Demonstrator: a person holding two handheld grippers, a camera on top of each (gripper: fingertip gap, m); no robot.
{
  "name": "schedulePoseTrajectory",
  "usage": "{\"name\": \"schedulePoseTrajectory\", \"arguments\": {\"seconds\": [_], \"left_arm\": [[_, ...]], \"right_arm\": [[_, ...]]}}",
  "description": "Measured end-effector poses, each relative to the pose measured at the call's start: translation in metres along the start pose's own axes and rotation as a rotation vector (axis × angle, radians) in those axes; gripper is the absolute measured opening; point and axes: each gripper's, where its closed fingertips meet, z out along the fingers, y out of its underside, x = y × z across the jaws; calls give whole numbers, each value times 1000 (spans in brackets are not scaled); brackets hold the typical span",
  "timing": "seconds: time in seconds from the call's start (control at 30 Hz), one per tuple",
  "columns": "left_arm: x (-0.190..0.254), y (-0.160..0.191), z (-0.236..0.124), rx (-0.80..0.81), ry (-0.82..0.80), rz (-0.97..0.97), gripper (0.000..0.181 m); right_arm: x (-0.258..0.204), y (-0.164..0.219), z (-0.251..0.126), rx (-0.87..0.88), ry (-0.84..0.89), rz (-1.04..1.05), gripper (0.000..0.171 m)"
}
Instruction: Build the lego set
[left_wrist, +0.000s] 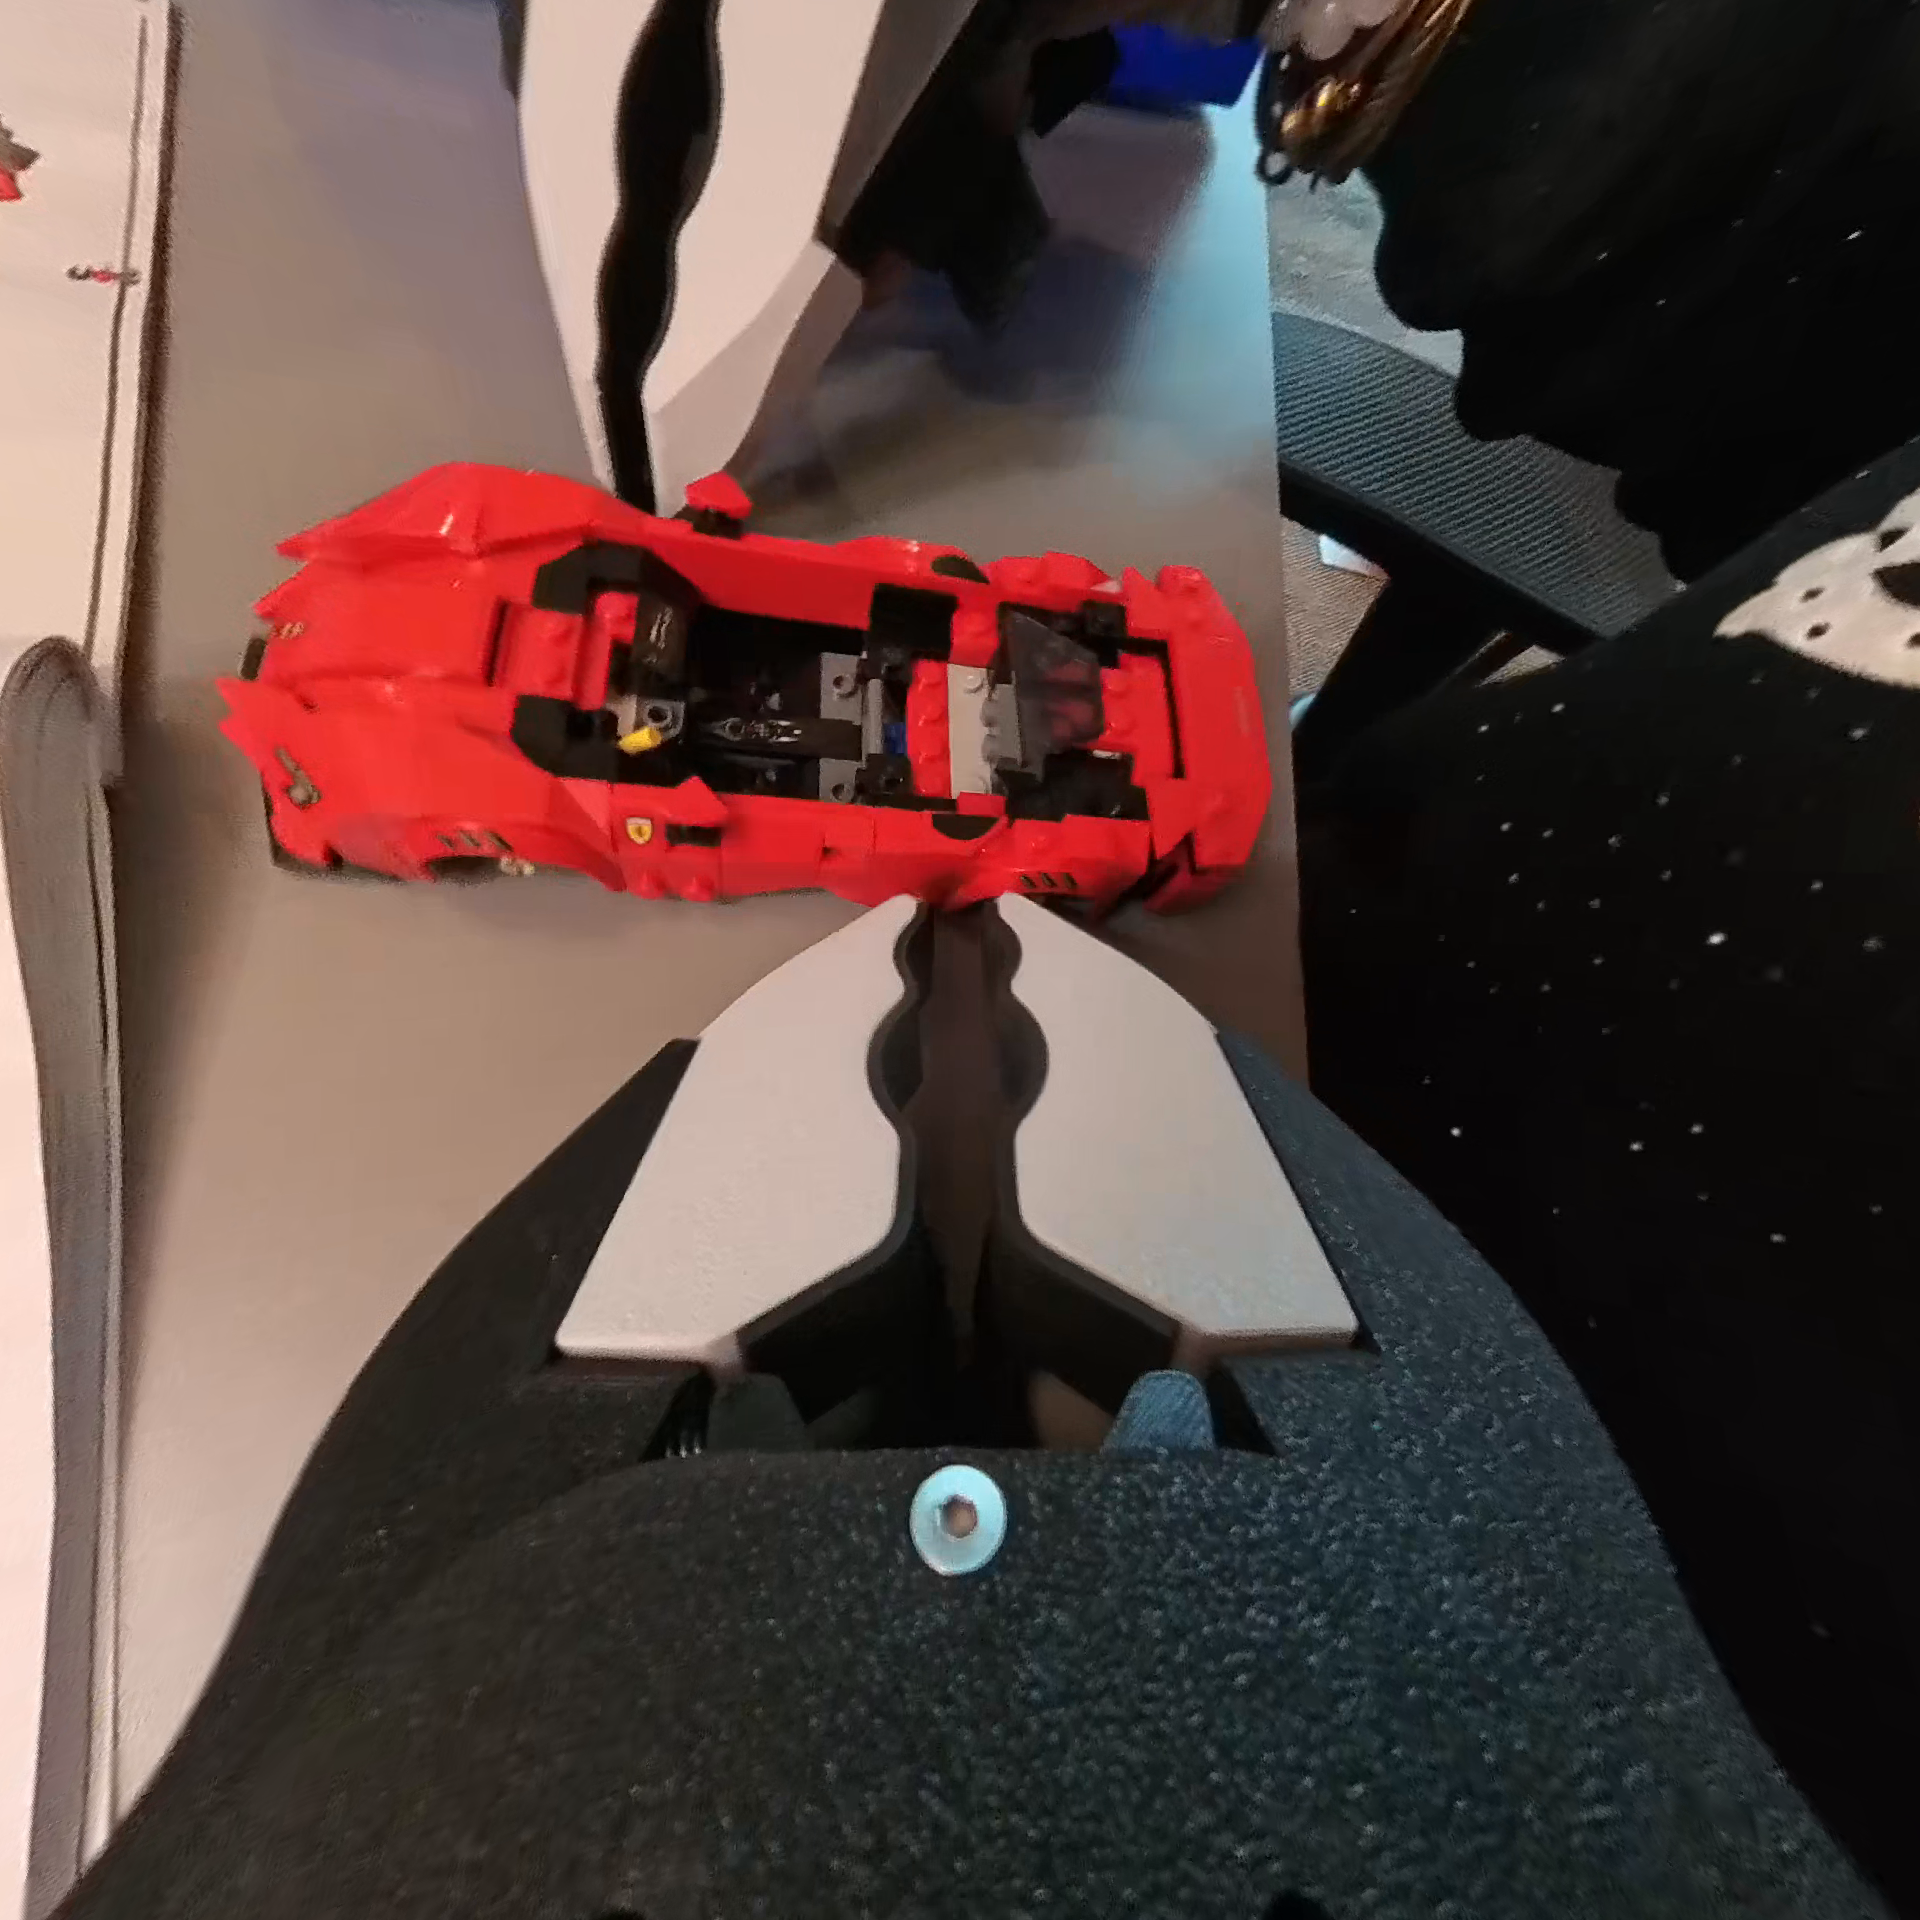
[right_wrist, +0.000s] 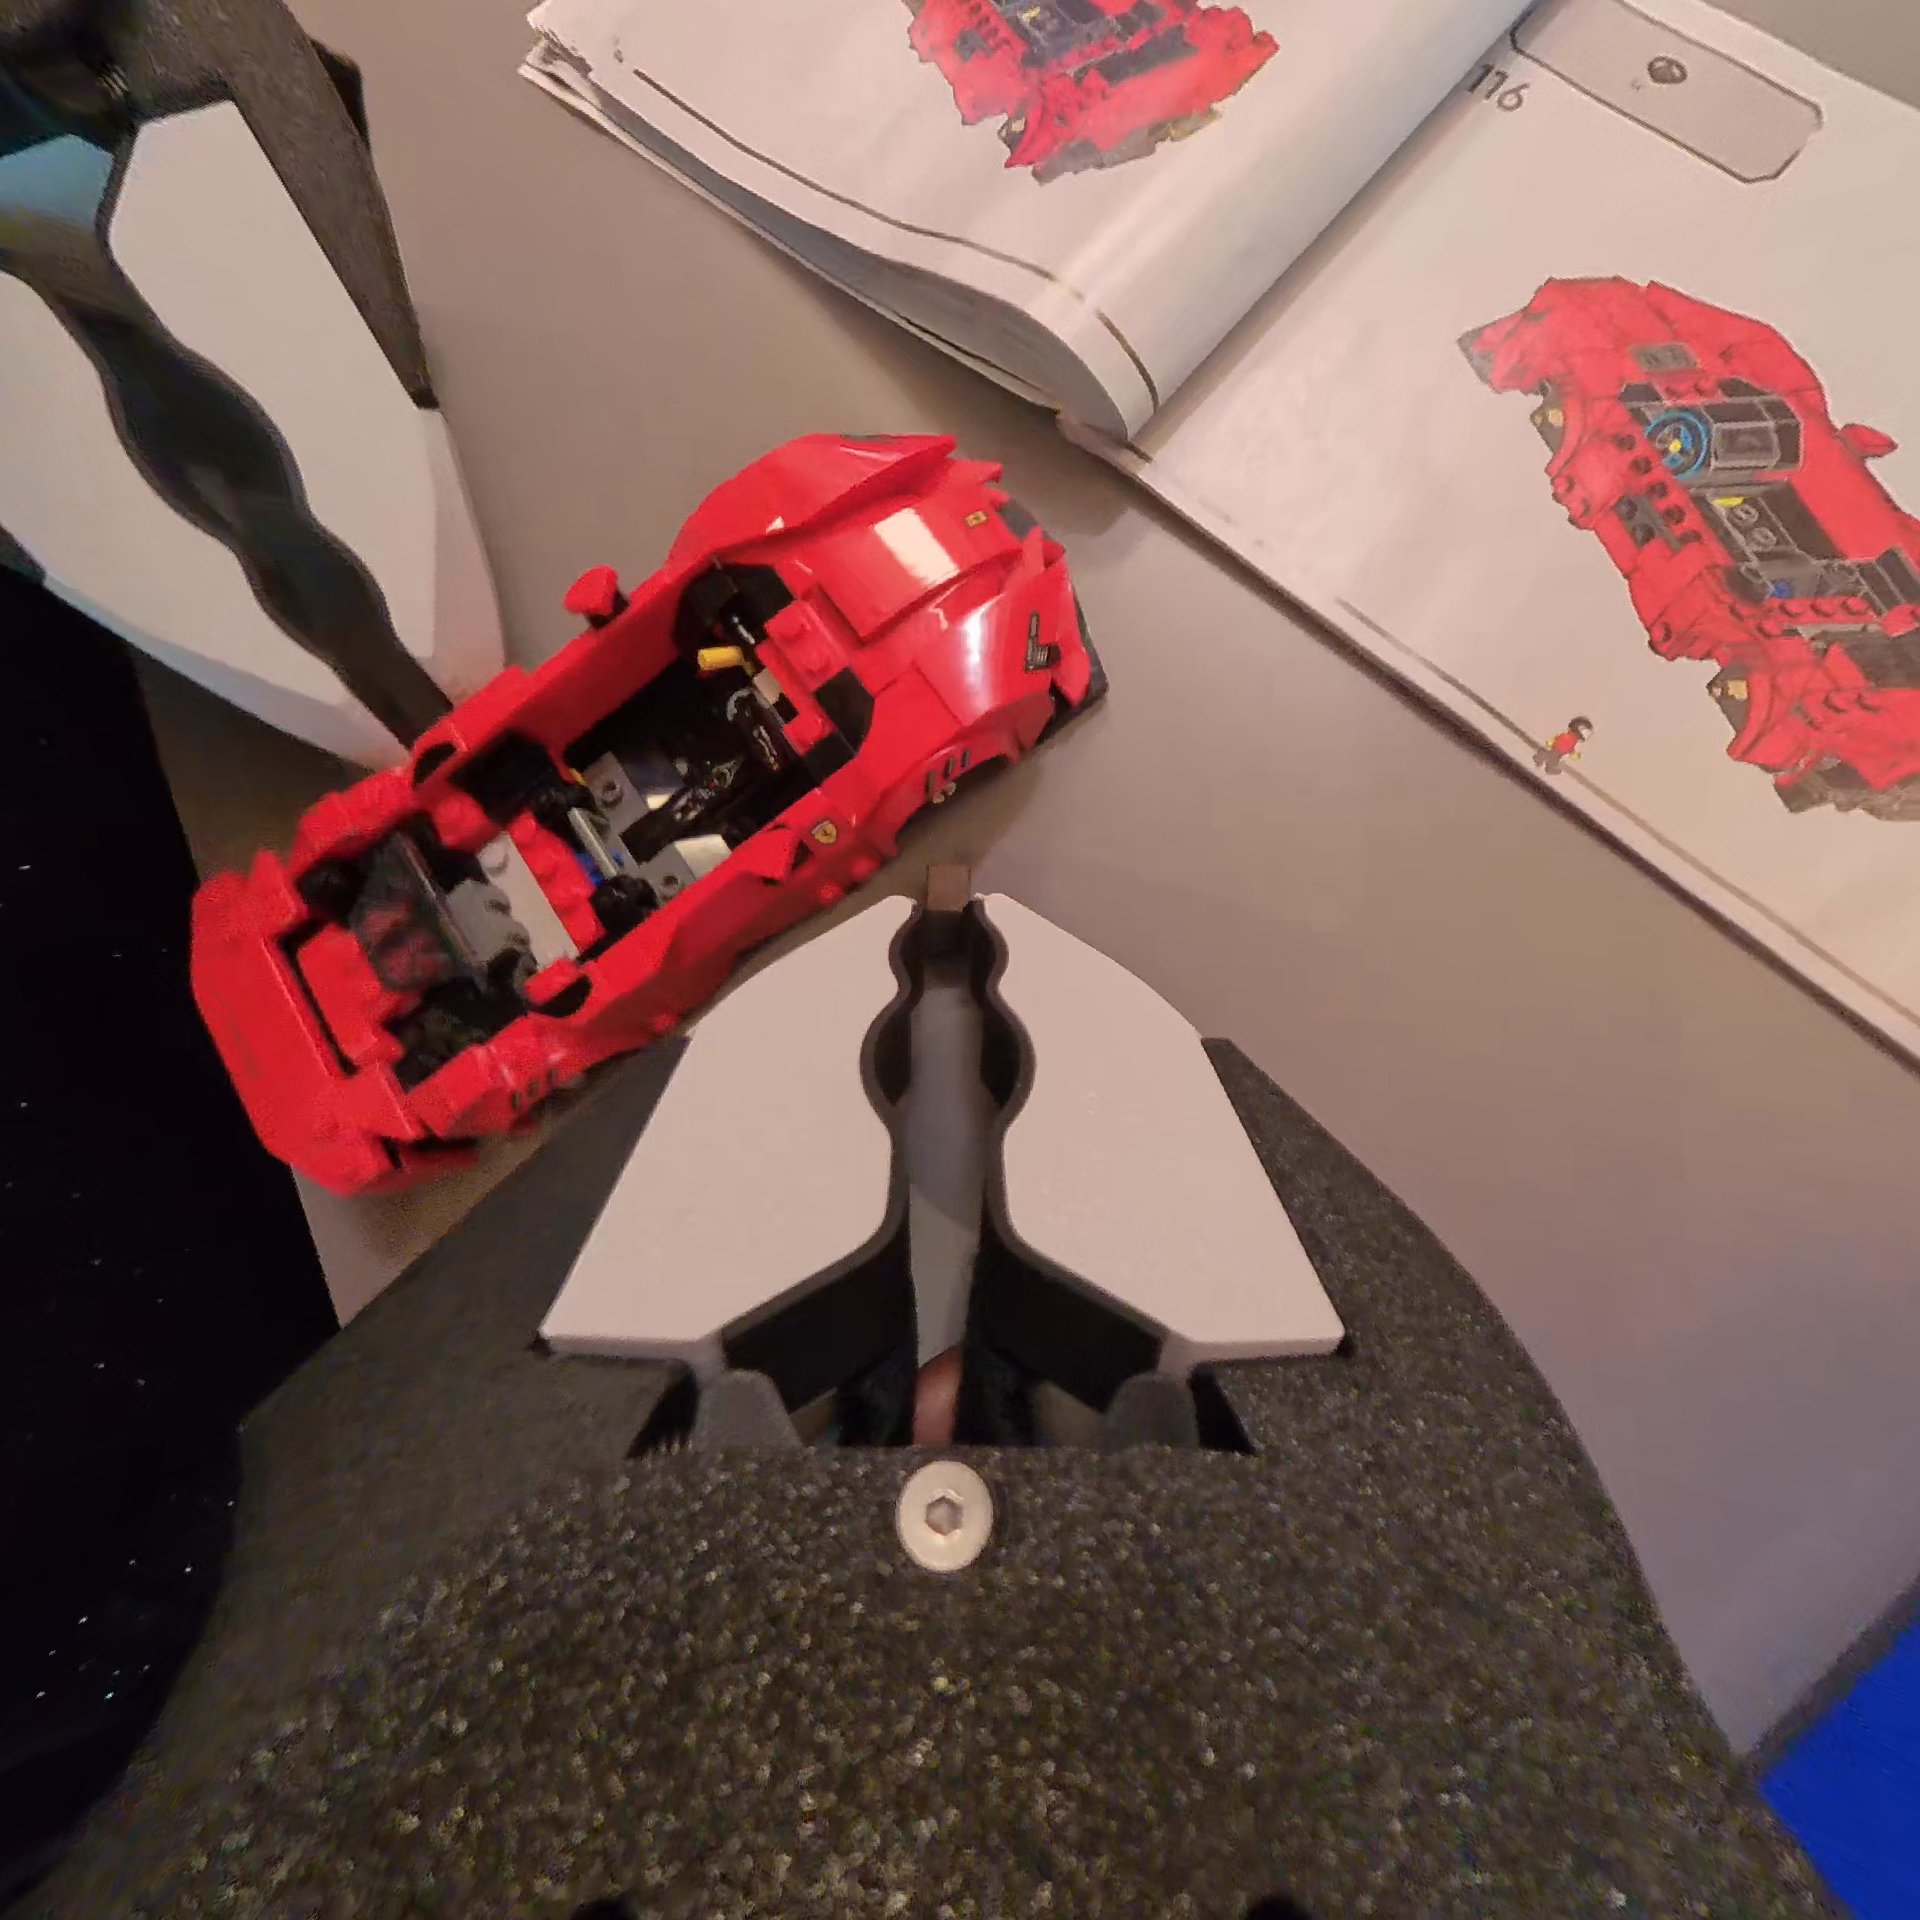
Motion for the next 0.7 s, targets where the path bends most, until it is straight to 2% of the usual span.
{"name": "schedulePoseTrajectory", "arguments": {"seconds": [0.3,0.43,0.6,0.7], "left_arm": [[-3,-14,-6,84,62,-28,9],[-28,-9,-28,113,-37,-44,9],[-69,-2,-56,171,-238,-58,9],[-69,-4,-58,194,-238,-56,9]], "right_arm": [[8,-7,2,-23,3,-29,8],[13,-11,-5,-26,24,-38,8],[13,-24,-13,-25,17,-67,8],[10,-31,-16,-48,11,-142,8]]}}
